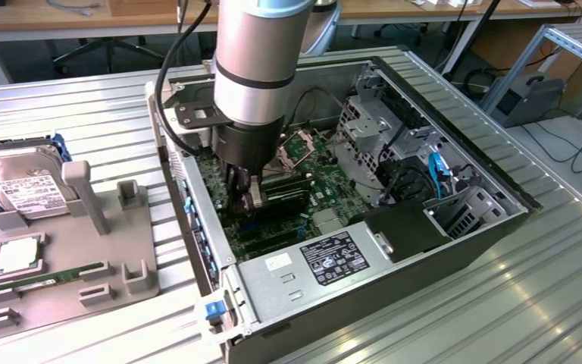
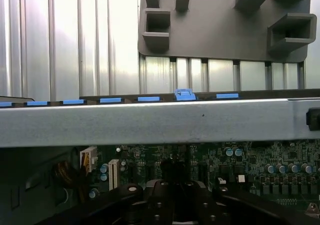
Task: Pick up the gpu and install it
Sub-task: 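Press down on the gpu until it lock into place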
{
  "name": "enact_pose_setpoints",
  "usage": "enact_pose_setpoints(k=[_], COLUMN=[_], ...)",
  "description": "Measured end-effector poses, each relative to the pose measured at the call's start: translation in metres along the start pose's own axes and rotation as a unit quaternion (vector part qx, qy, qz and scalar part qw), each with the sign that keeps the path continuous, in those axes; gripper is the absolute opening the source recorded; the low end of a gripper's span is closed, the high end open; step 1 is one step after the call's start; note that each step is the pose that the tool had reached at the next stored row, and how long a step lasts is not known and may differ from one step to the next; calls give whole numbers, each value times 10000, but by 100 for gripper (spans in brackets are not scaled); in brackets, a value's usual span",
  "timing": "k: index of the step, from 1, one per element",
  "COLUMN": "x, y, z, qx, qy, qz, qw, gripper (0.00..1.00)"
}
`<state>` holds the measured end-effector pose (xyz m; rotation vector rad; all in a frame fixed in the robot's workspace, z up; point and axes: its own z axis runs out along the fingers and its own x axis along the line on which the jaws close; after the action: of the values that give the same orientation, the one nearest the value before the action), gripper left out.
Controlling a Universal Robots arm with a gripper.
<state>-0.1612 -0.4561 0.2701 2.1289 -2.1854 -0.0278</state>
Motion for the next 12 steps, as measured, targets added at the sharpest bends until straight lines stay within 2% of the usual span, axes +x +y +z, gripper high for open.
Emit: enact_pose_setpoints(k=[12], x=[-41], y=[1], z=[2], qx=[0], qy=[1], qz=[0], qw=[10000], gripper=[11])
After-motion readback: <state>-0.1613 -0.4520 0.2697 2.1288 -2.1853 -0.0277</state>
